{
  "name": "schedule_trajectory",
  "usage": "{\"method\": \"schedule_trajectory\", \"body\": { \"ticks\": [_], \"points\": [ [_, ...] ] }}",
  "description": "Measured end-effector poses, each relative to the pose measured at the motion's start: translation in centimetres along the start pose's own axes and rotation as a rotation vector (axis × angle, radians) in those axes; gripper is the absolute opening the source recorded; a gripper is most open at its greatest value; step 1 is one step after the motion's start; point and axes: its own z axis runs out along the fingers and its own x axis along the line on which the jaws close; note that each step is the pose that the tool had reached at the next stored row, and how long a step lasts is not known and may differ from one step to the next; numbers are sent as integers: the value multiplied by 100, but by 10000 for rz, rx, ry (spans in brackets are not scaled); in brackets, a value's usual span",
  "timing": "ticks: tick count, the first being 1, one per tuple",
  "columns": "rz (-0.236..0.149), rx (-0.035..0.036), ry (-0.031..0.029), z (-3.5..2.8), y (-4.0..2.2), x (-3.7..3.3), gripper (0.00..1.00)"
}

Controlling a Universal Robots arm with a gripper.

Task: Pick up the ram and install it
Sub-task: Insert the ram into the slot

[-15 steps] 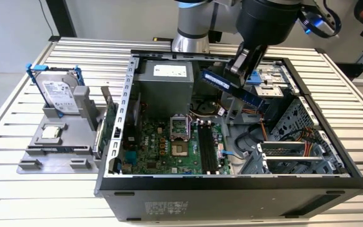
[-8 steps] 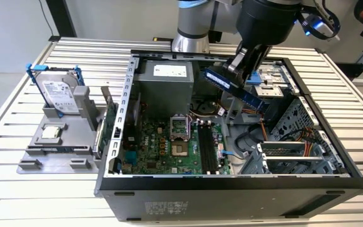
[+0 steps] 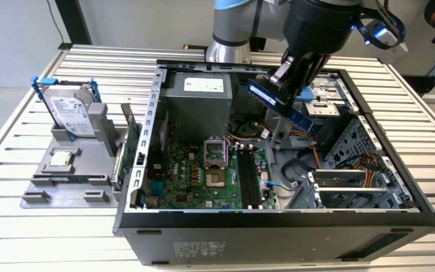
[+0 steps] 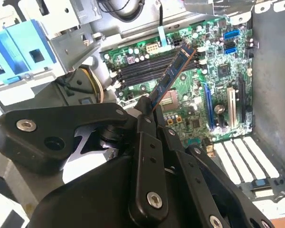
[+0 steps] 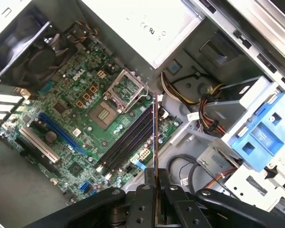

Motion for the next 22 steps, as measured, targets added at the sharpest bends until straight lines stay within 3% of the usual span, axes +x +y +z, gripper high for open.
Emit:
{"method": "schedule_trajectory", "body": {
  "ticks": [22],
  "points": [
    [2472, 68, -103, 0, 0, 0, 0]
  ]
}}
